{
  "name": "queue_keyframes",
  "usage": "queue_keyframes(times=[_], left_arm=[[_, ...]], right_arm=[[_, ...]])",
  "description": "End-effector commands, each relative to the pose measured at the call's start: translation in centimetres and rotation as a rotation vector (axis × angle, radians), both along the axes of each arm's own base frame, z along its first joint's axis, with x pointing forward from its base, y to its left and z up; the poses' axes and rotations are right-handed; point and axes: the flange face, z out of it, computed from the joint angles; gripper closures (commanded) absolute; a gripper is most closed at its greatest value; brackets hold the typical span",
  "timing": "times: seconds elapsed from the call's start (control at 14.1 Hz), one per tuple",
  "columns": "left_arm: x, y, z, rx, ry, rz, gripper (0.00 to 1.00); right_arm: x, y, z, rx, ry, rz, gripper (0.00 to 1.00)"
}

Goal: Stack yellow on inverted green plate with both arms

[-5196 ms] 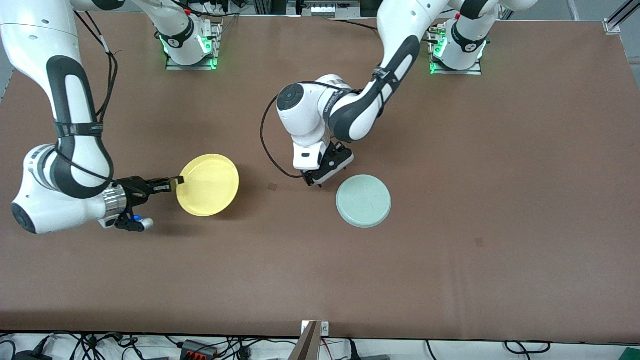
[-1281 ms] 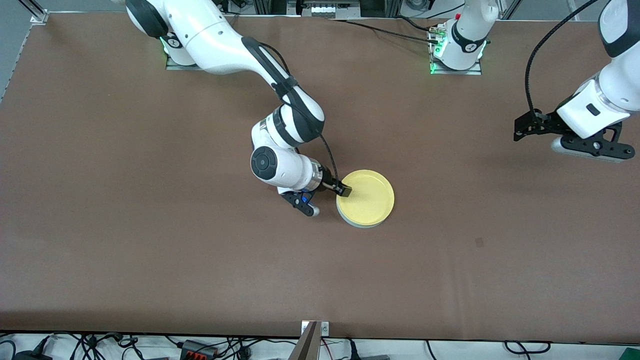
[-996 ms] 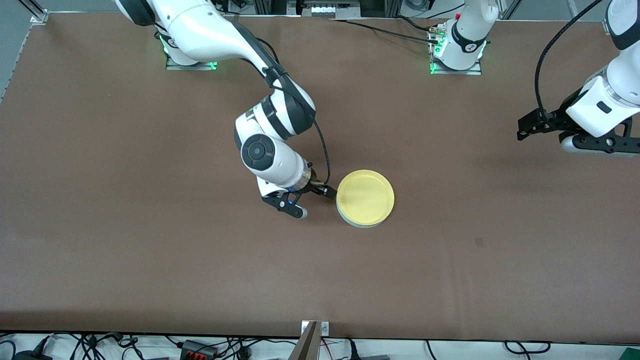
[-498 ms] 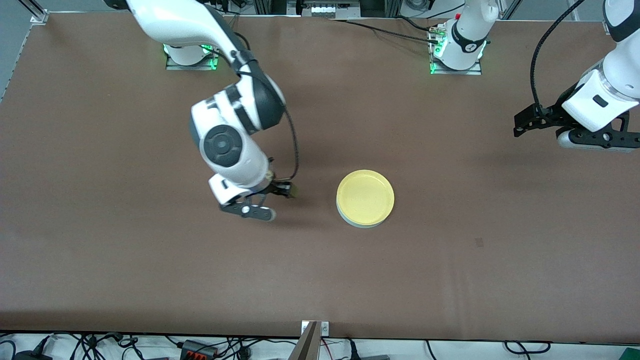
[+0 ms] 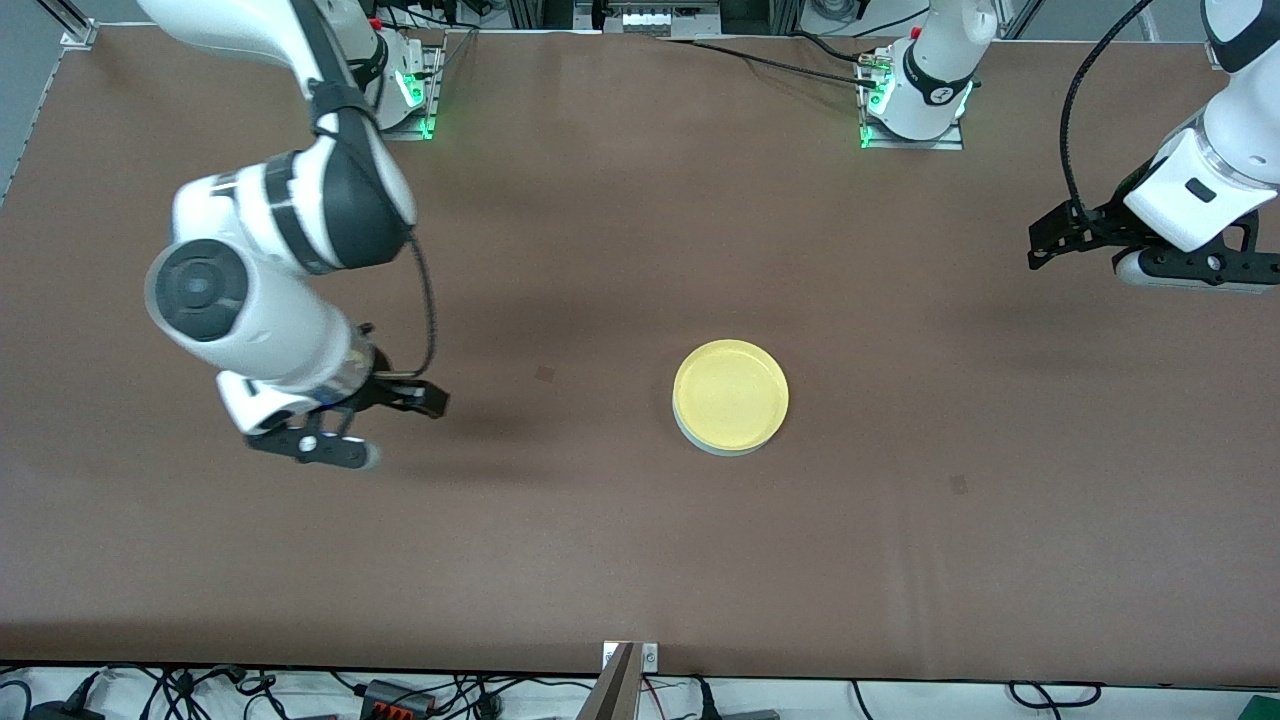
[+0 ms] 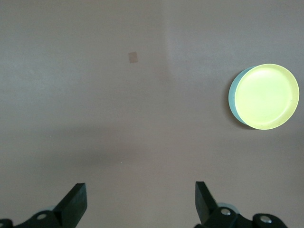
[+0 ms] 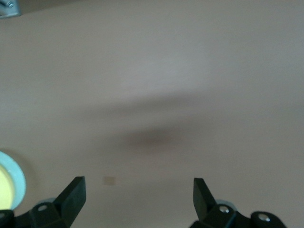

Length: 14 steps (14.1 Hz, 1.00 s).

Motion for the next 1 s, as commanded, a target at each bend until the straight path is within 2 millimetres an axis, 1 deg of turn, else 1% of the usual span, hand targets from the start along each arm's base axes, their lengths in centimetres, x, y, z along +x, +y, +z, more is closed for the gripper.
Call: queue_keyframes(times=[0.0,0.07,0.21,0.28,0.36,0.43,0.64,0.78,0.93], left_arm=[[-0.8,0.0,0.3,0.005,-0.017,0.006,0.0],[-0.8,-0.1,0.3,0.006,-0.017,0.005,0.0],[-0.8,-0.2,0.4,0.005,-0.018,0.003,0.0],[-0.8,-0.2,0.4,0.005,-0.018,0.003,0.0],[-0.7,-0.2,0.5,0.005,-0.02,0.003,0.0],[-0.7,-0.2,0.5,0.005,-0.02,0.003,0.0],[-0.8,-0.3,0.5,0.005,-0.018,0.002,0.0],[-0.8,-0.3,0.5,0.005,-0.018,0.002,0.0],[-0.8,-0.3,0.5,0.005,-0.018,0.002,0.0]], right_arm=[[-1.5,-6.3,3.4,-0.008,-0.026,0.056,0.0],[-1.9,-9.1,4.5,-0.032,-0.038,0.06,0.0],[-2.7,-13.4,6.9,-0.043,-0.061,0.073,0.0],[-3.2,-16.2,8.0,-0.04,-0.071,0.081,0.0],[-3.8,-17.7,8.7,-0.036,-0.078,0.099,0.0],[-4.5,-19.3,10.0,-0.028,-0.091,0.102,0.0],[-6.3,-23.7,12.5,-0.008,-0.101,0.064,0.0],[-7.2,-24.9,13.4,0.002,-0.091,0.058,0.0],[-7.7,-24.8,13.6,0.001,-0.062,0.057,0.0]])
